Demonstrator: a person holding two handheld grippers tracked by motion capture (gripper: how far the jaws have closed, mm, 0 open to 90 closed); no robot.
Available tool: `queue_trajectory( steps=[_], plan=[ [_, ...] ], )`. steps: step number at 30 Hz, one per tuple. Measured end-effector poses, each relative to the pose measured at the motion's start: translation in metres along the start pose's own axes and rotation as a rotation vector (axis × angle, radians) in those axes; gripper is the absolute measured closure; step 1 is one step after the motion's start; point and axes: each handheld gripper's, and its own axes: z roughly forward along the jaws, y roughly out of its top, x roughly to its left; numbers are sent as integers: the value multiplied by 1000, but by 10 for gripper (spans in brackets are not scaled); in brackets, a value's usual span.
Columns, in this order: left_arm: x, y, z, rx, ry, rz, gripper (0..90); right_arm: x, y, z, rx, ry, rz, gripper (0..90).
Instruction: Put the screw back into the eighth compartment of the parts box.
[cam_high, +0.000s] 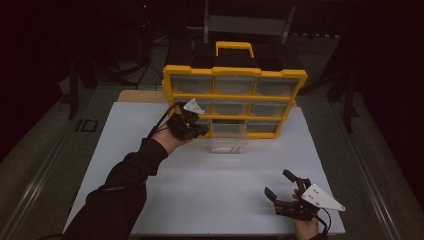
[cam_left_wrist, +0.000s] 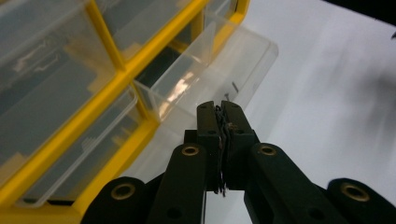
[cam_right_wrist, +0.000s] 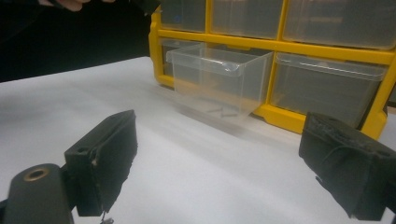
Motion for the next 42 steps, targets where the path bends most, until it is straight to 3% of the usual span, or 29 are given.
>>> queue_trajectory(
  steps=[11,20,24,28,34,42],
  plan=[
    [-9,29,8,-28,-9,-18,871,-1,0,-1,-6,-2,1,116],
    [-17,46,18,-28,26,-38,870,-1,0,-1,-6,-2,2,115],
    [-21,54,26,-16,51,-81,870,0,0,-1,-6,0,-1,116],
    [-24,59,33,-3,74,-120,870,0,0,-1,-7,0,-1,116],
    [-30,62,42,16,105,-135,870,0,0,-1,-8,2,-3,116],
    [-30,56,60,56,107,-190,869,0,1,-1,-9,3,-5,116]
  ],
)
